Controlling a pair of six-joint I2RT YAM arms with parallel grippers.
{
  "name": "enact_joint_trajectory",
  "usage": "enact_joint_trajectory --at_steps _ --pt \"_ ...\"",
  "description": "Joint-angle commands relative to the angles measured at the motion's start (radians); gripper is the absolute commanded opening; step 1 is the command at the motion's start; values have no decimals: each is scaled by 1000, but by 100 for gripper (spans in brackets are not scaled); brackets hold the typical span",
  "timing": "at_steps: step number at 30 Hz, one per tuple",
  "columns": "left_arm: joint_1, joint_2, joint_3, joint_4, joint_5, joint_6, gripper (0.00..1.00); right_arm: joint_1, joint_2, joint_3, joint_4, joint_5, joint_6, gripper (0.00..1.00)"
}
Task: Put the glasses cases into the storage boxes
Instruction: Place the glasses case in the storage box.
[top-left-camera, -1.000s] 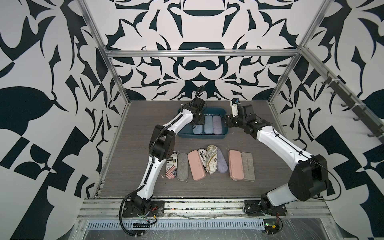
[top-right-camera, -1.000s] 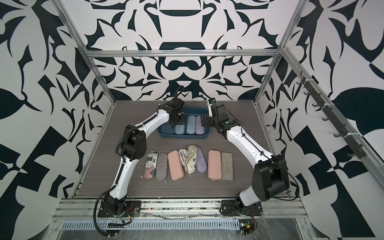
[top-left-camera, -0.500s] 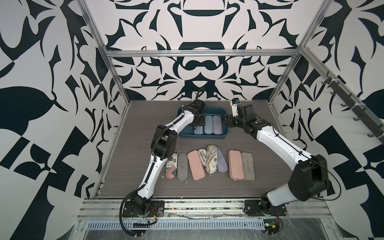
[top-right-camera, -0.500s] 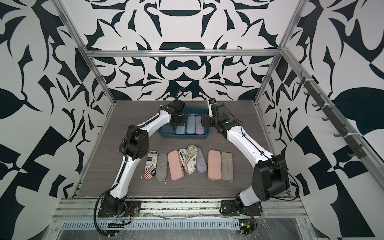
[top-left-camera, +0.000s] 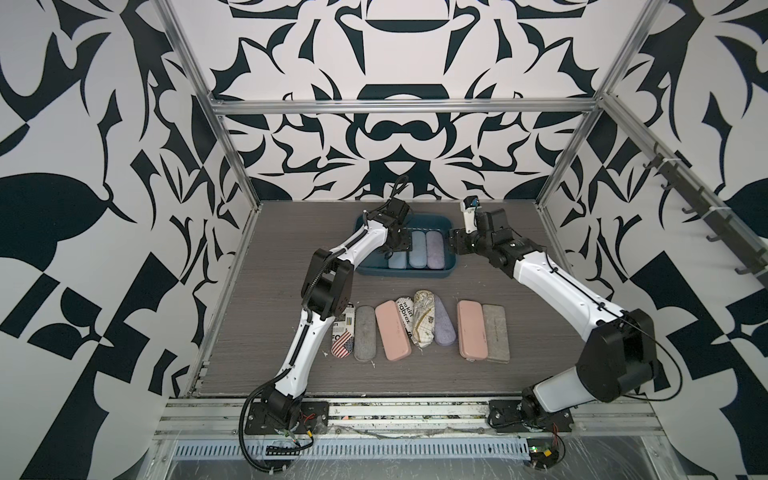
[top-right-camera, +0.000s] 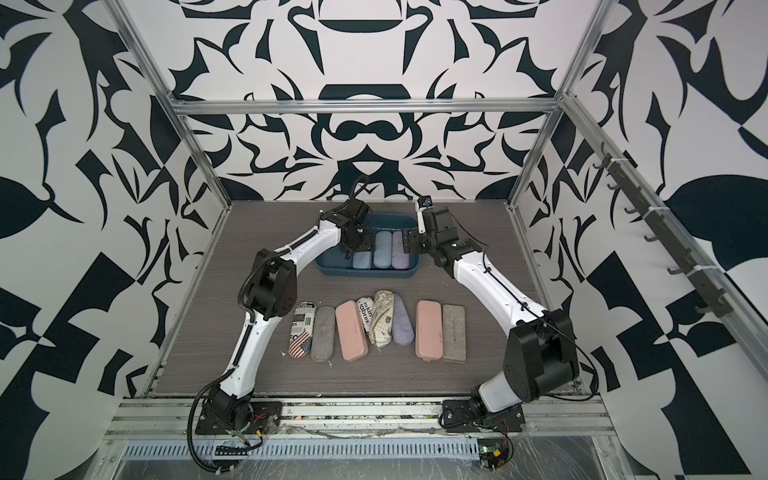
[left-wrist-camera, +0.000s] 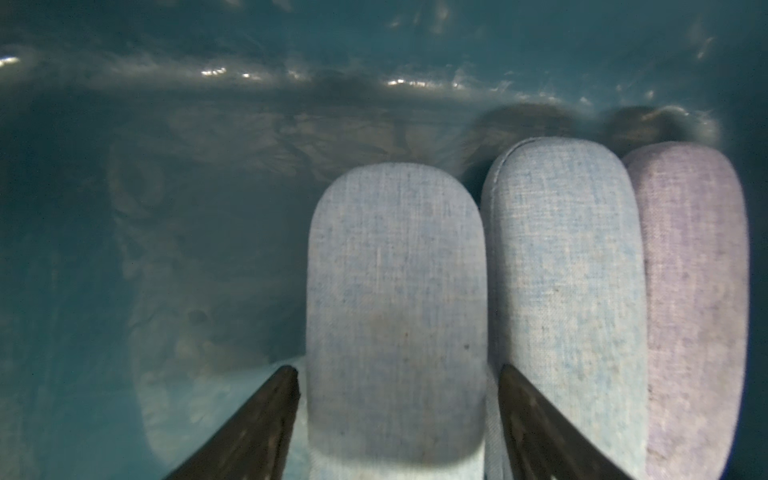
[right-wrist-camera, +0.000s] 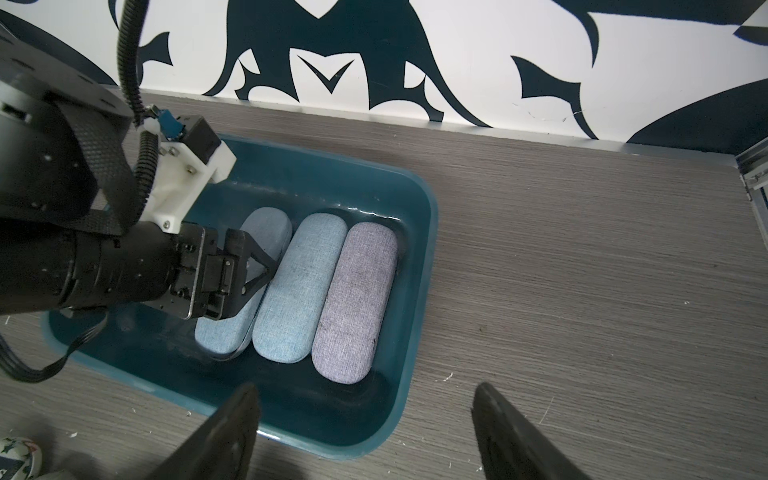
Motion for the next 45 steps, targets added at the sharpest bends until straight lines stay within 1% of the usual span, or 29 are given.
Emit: enact_joint_trajectory --at_steps 1,8,16,19,25,31,40,45 --pt "-2 -20 -3 -4 26 -16 79 -3 -3 9 23 4 -7 84" --pt "-3 -73 -25 11 38 -31 79 -4 -6 7 23 3 -7 84" --pt "-2 -133 -43 12 -29 -23 79 -4 -5 7 24 0 -6 83" --pt "-2 -138 -53 17 -28 -20 79 -4 -7 7 24 0 -6 83" --pt "-2 -118 -54 16 -21 -34 79 -4 -9 7 24 0 -6 83" --pt "-2 -69 -17 -14 -27 -36 80 -4 -9 7 24 0 -6 83" --pt "-2 -28 -17 -17 -52 -38 83 -4 -12 5 22 4 -7 83" --pt "-2 -26 -28 -5 -38 -44 83 -5 -10 4 24 3 -7 83"
